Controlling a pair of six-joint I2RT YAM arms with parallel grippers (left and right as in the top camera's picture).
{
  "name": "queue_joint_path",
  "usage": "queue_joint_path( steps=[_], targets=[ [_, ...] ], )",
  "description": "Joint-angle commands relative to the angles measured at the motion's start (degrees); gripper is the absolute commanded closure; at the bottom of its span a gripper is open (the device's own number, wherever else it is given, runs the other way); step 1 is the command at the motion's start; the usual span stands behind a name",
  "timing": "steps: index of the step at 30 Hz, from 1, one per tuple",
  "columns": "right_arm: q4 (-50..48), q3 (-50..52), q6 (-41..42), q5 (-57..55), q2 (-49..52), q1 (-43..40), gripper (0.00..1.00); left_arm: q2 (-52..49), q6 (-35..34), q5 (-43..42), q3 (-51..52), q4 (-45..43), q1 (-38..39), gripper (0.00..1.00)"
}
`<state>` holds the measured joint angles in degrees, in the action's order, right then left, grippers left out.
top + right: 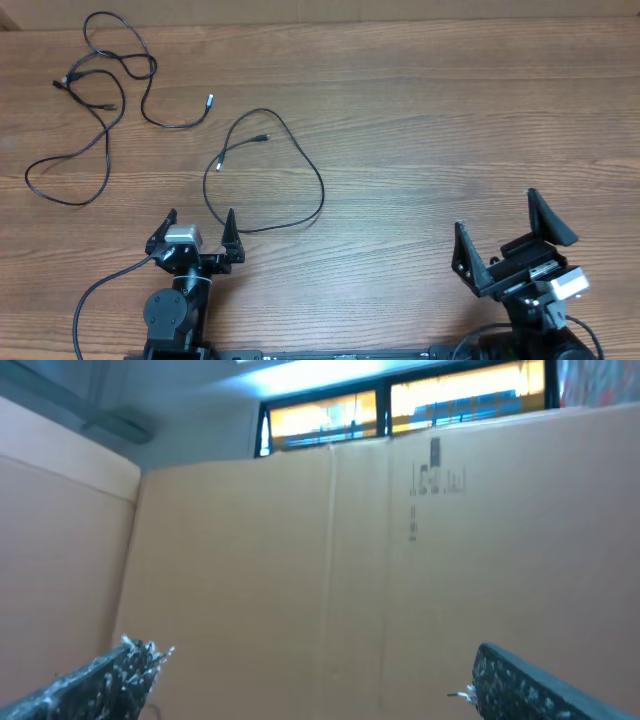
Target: Untangle cables
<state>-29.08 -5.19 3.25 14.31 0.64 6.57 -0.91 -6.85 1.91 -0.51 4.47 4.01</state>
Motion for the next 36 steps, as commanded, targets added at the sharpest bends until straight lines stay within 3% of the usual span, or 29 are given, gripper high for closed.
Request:
queue_joint_path(
  steps=[1,5,16,36],
  targets=[
    [-2.89,3.04,-0.79,-3.21,-0.48,0.17,0.00,0.59,1.07,-0.44,0.22,-0.04,-0.35,0.00],
    [1.84,4.74,-0.74,-5.53,-0.48,0.20,0.00,0.59,1.09,-0.44,0.22,-0.04,-0.35,0.00],
    [32.76,4.74,-0.76,-7.87,-0.48,0.11,0.00,0.59,1.09,-0.44,0.22,-0.04,-0.35,0.01],
    [33.48,4.70,-0.74,-9.18,-0.42,0.17,0.00,0.59,1.09,-0.44,0.22,-0.04,-0.35,0.00]
  ],
)
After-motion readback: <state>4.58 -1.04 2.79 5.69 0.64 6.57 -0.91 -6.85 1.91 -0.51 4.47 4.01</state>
